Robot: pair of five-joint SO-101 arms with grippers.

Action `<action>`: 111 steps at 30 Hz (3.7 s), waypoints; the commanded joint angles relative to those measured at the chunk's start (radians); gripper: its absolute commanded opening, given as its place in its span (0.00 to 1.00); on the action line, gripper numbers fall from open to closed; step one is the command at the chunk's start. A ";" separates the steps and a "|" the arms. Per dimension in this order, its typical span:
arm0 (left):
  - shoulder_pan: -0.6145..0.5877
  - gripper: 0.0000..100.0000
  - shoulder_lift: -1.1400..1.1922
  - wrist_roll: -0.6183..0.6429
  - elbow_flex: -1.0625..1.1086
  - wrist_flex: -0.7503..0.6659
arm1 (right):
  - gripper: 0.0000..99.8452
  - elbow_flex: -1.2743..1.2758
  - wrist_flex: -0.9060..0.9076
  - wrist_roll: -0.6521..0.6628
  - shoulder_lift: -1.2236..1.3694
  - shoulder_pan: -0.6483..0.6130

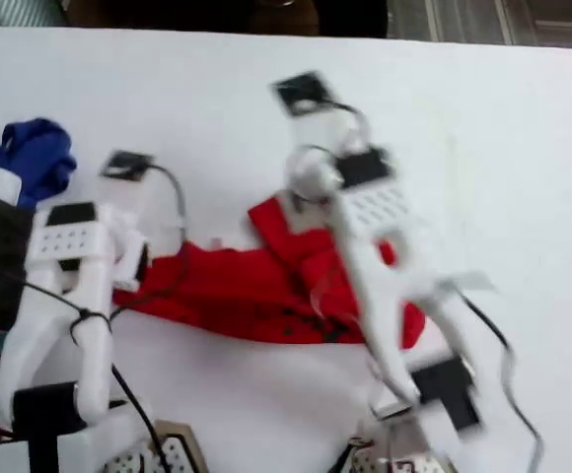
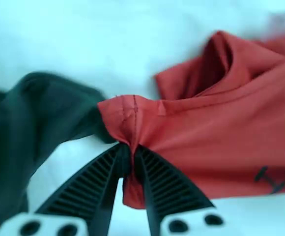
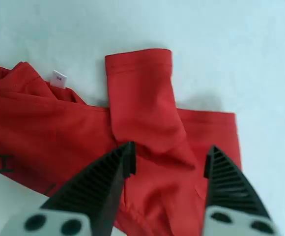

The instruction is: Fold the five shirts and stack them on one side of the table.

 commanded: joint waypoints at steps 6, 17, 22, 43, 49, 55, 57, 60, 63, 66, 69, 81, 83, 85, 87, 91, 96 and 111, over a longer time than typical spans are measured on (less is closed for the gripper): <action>-0.068 0.02 -0.041 0.035 -0.025 -0.043 | 0.24 -0.529 0.107 -0.110 0.509 -0.136; -0.068 0.02 -0.041 0.034 -0.031 -0.049 | 0.24 -0.956 0.209 -0.169 0.874 -0.193; -0.068 0.02 -0.041 0.034 -0.031 -0.049 | 0.24 -1.074 0.214 -0.164 0.977 -0.134; -0.054 0.02 -0.044 0.034 -0.035 -0.051 | 0.02 -1.211 0.326 -0.014 0.974 0.091; 0.017 0.02 -0.051 0.038 -0.127 -0.032 | 0.02 -1.327 0.364 -0.003 0.746 0.127; 0.072 0.02 -0.046 0.035 -0.378 0.072 | 0.02 -1.132 0.364 -0.005 0.455 0.191; 0.087 0.02 -0.044 0.035 -0.424 0.095 | 0.02 -1.016 0.364 -0.002 0.341 0.213; 0.101 0.02 -0.049 0.035 -0.463 0.110 | 0.02 -0.876 0.363 0.008 0.157 0.248; 0.126 0.02 -0.051 0.038 -0.503 0.120 | 0.02 -0.775 0.363 0.101 -0.018 0.262; 0.164 0.02 -0.051 0.038 -0.564 0.169 | 0.02 -0.675 0.363 0.150 -0.176 0.288; 0.195 0.02 -0.051 0.035 -0.653 0.236 | 0.02 -0.617 0.348 0.172 -0.312 0.348; 0.204 0.02 -0.043 0.034 -1.023 0.310 | 0.02 -0.446 0.028 0.324 -0.432 0.501; 0.204 0.02 -0.043 0.034 -1.055 0.305 | 0.02 -0.428 -0.008 0.324 -0.432 0.498; 0.204 0.02 -0.043 0.034 -1.084 0.305 | 0.02 -0.428 -0.033 0.324 -0.435 0.498; 0.204 0.02 -0.043 0.034 -1.121 0.305 | 0.02 -0.431 -0.054 0.324 -0.446 0.496; 0.204 0.02 -0.049 0.034 -1.198 0.311 | 0.02 -0.502 -0.059 0.325 -0.481 0.496; 0.229 0.02 -0.051 0.034 -1.277 0.336 | 0.02 -0.628 -0.059 0.325 -0.521 0.496; 0.276 0.02 -0.054 0.032 -1.389 0.365 | 0.02 -0.781 -0.120 0.381 -0.533 0.503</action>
